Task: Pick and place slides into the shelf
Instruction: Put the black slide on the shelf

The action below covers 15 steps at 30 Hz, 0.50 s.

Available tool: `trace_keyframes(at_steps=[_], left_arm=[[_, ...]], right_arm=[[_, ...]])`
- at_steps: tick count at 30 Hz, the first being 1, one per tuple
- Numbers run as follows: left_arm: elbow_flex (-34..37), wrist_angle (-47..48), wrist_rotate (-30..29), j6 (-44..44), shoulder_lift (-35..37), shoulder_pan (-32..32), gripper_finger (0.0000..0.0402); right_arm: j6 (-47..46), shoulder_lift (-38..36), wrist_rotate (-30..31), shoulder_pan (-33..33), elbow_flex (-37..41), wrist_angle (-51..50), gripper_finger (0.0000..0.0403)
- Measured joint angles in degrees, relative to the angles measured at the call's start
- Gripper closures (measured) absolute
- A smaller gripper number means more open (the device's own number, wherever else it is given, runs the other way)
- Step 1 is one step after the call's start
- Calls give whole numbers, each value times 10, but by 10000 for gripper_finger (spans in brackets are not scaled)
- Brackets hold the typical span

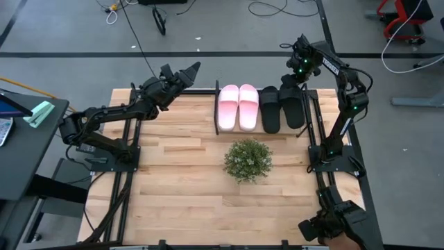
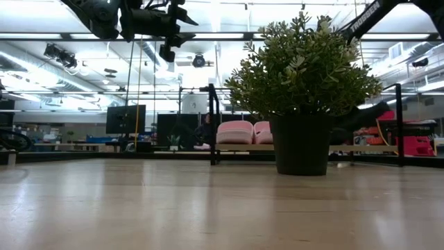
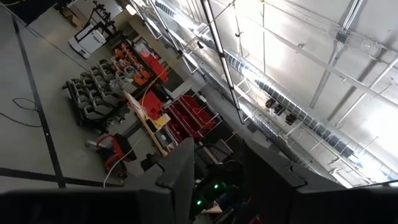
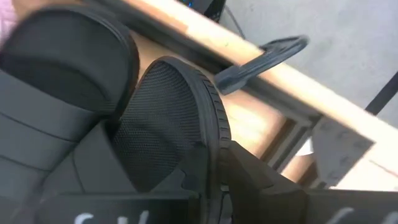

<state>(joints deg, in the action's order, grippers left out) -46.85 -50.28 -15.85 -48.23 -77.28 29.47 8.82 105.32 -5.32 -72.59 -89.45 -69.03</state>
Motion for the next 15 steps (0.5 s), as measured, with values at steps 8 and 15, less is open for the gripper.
trace_keyframes(at_steps=[8, 15], left_arm=[[0, 0, 0, 0, 0, 0, 266], [0, 1, 0, 0, 0, 0, 265]], right_arm=[[3, 0, 10, 4, 23, 17, 353], [-3, 0, 1, 4, 23, 22, 312]])
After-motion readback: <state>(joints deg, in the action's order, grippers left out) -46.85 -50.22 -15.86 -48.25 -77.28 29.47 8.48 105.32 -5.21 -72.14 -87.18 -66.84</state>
